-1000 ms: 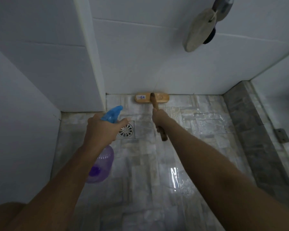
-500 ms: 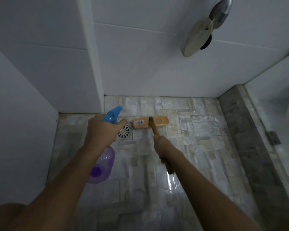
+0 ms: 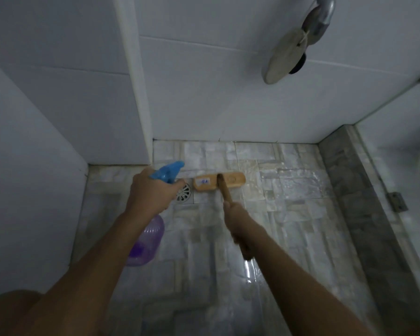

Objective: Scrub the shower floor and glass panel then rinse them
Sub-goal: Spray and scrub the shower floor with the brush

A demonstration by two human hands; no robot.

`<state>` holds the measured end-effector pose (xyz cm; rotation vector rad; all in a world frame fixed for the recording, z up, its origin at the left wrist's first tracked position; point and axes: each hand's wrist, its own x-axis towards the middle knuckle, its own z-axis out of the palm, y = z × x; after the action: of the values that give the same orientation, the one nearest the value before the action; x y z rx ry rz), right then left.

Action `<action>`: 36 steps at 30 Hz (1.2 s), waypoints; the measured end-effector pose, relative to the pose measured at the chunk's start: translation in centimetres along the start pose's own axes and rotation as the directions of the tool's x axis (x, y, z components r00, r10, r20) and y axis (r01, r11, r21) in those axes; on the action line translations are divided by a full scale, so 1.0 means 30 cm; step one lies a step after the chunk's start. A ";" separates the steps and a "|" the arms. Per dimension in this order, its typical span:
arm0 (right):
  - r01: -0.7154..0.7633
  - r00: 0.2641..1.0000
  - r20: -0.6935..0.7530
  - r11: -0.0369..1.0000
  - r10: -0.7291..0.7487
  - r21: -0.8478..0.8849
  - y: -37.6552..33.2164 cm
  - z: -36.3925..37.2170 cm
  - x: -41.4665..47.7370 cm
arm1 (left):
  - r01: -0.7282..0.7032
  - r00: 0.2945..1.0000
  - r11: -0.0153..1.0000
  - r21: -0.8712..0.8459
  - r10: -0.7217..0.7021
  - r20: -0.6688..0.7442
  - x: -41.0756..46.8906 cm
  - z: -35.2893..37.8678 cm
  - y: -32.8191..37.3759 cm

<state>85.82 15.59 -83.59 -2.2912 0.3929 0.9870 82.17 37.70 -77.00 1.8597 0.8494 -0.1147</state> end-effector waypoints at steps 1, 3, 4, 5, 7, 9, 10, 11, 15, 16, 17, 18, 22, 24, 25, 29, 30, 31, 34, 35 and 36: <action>-0.025 0.999 0.021 1.000 0.025 -0.018 0.043 0.014 -0.050 | 0.007 1.000 1.000 -0.001 -0.007 0.001 0.000 0.005 0.001; -0.066 0.997 0.039 0.997 0.068 -0.049 0.082 0.031 -0.108 | 0.019 1.000 1.000 -0.009 -0.019 0.005 -0.003 0.009 0.008; -0.070 0.997 0.039 0.996 0.072 -0.056 0.079 0.034 -0.113 | 0.025 1.000 0.999 -0.025 -0.025 0.005 -0.005 0.010 0.012; -0.066 0.997 0.032 0.996 0.068 -0.055 0.062 0.034 -0.111 | 0.030 1.000 0.999 -0.042 -0.030 0.008 -0.009 0.010 0.015; -0.051 0.999 0.010 0.998 0.051 -0.031 0.005 0.027 -0.069 | 0.026 0.999 0.998 -0.059 -0.024 0.035 -0.016 0.007 0.015; -0.045 0.999 -0.006 0.999 0.045 -0.008 -0.059 0.013 -0.011 | 0.006 0.997 0.999 -0.046 -0.002 0.079 -0.033 0.007 0.018; -0.036 0.999 -0.011 0.999 0.036 -0.003 -0.087 0.006 0.015 | -0.007 0.996 0.999 -0.033 0.010 0.089 -0.040 0.007 0.018; -0.033 0.999 -0.019 0.999 0.033 0.002 -0.110 -0.002 0.030 | -0.017 0.996 1.000 -0.018 0.019 0.088 -0.044 0.007 0.018; -0.041 0.999 0.010 0.999 0.041 -0.006 -0.091 0.008 -0.003 | 0.004 0.999 0.999 -0.034 -0.002 0.042 -0.026 0.008 0.009; -0.040 0.999 0.026 0.999 0.040 -0.010 -0.057 0.021 -0.030 | 0.008 0.999 0.999 -0.034 -0.007 0.034 -0.022 0.008 0.008; -0.041 0.999 0.035 0.999 0.042 -0.017 -0.017 0.037 -0.063 | 0.011 1.000 0.999 -0.035 -0.010 0.028 -0.018 0.008 0.008; -0.044 0.998 0.044 0.998 0.046 -0.038 0.026 0.054 -0.097 | 0.015 1.000 0.999 -0.040 -0.015 0.023 -0.016 0.007 0.008; -0.055 0.997 0.051 0.995 0.060 -0.083 0.092 0.080 -0.151 | 0.008 0.999 0.999 -0.034 -0.007 0.034 -0.010 0.006 0.006; -0.043 0.998 0.044 0.997 0.046 -0.057 0.042 0.059 -0.100 | -0.001 0.999 1.000 -0.027 0.002 0.037 -0.008 0.005 0.005; -0.043 0.998 0.038 0.999 0.044 -0.029 0.003 0.044 -0.064 | -0.010 0.999 1.000 -0.017 0.011 0.035 -0.009 0.005 0.006; -0.002 1.000 -0.011 1.000 0.003 0.023 -0.178 -0.031 0.118 | -0.011 1.000 1.000 0.008 0.011 0.017 -0.018 0.007 0.016; 0.010 1.000 -0.023 1.000 -0.010 0.027 -0.221 -0.052 0.152 | -0.006 1.000 1.000 0.016 0.006 0.019 -0.021 0.009 0.019; 0.011 1.000 -0.025 0.999 -0.009 0.044 -0.256 -0.071 0.182 | -0.005 1.000 1.000 0.023 0.005 0.021 -0.024 0.014 0.022; -0.003 1.000 0.003 0.996 0.002 0.088 -0.301 -0.094 0.222 | -0.008 1.000 0.999 0.054 0.006 0.029 -0.023 0.024 0.020; -0.006 1.000 0.003 0.994 0.006 0.106 -0.290 -0.092 0.217 | -0.010 0.999 0.997 0.073 0.007 0.036 -0.022 0.029 0.018; -0.006 1.000 -0.005 0.993 0.007 0.119 -0.270 -0.081 0.201 | -0.008 0.999 0.997 0.082 0.004 0.043 -0.020 0.032 0.016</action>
<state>95.17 20.12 -83.35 -2.1873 0.4496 0.9361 82.29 36.50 -76.78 1.9295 0.8198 -0.1878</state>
